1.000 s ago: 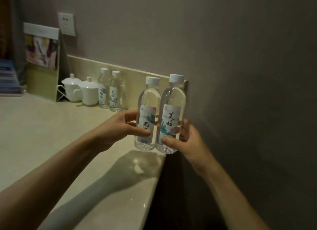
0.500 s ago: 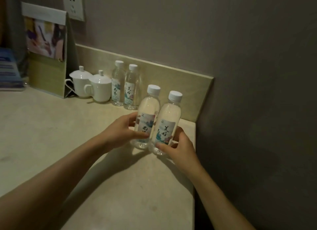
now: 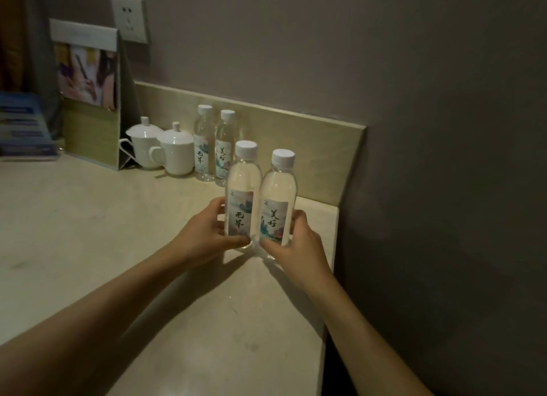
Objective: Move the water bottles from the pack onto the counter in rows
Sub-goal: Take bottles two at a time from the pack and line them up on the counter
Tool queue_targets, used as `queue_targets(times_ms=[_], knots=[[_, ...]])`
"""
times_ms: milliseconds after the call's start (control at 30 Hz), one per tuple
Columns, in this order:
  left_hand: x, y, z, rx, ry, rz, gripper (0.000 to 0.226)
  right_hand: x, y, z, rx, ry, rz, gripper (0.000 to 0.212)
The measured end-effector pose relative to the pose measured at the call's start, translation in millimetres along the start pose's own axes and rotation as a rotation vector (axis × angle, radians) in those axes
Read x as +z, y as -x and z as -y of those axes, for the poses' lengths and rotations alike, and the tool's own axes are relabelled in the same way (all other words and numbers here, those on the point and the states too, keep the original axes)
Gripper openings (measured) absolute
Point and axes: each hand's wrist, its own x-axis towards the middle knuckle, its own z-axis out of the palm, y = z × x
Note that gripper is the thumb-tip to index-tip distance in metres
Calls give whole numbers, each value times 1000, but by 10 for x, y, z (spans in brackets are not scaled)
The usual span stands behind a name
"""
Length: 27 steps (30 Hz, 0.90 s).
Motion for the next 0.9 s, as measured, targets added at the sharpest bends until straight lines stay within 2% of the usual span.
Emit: queue_targets(times_ms=[100, 167, 367, 667, 900], knots=[[75, 46, 9, 4, -75, -141, 70, 38, -6, -1, 10, 92, -41, 51], [84, 15, 19, 10, -128, -164, 60, 49, 16, 18, 18, 141, -71, 50], [6, -190, 124, 97, -269, -91, 53, 19, -89, 98, 51, 209, -26, 50], [-176, -676, 323, 208, -299, -88, 46, 274, -503, 259, 195, 231, -99, 51], [-288, -1023, 449, 268, -255, -28, 40, 441, -778, 230, 271, 205, -204, 50]])
